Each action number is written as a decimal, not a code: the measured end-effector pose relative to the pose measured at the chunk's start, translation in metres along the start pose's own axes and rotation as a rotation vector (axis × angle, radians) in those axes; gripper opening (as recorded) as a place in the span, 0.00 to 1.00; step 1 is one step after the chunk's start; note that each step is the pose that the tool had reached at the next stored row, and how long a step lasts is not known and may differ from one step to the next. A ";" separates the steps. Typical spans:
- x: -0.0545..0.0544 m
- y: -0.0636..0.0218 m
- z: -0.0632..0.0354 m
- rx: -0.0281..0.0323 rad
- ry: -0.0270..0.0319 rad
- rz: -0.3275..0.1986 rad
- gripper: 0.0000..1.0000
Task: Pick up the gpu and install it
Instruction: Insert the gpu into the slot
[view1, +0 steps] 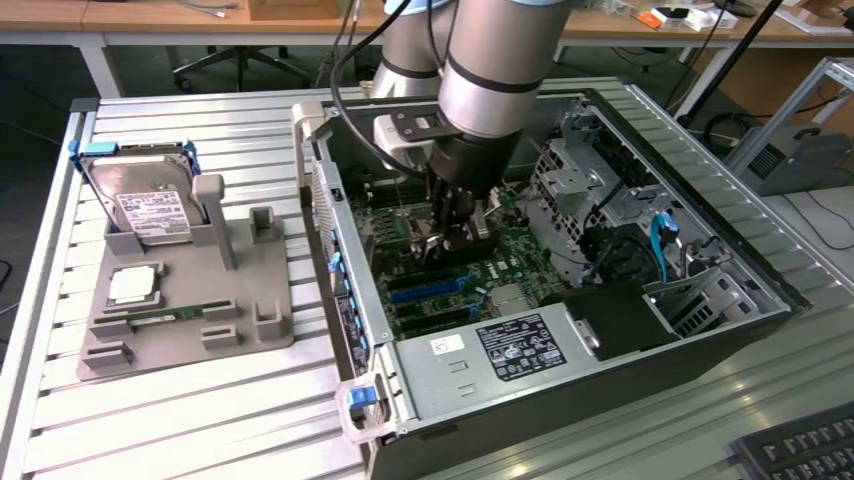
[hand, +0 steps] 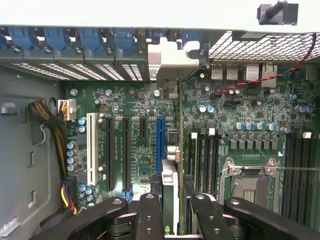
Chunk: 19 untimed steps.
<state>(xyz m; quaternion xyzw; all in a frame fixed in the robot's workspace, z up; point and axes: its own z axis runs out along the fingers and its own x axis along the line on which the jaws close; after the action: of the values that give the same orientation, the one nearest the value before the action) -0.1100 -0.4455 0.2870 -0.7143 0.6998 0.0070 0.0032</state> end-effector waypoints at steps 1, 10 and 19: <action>0.000 0.0003 0.0002 0.0000 0.0000 0.000 0.27; 0.000 0.0024 0.0020 0.0000 0.0001 0.000 0.27; 0.000 0.0040 0.0036 0.0000 0.0001 0.000 0.27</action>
<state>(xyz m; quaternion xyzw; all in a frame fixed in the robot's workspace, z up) -0.1141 -0.4455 0.2835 -0.7143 0.6998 0.0070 0.0031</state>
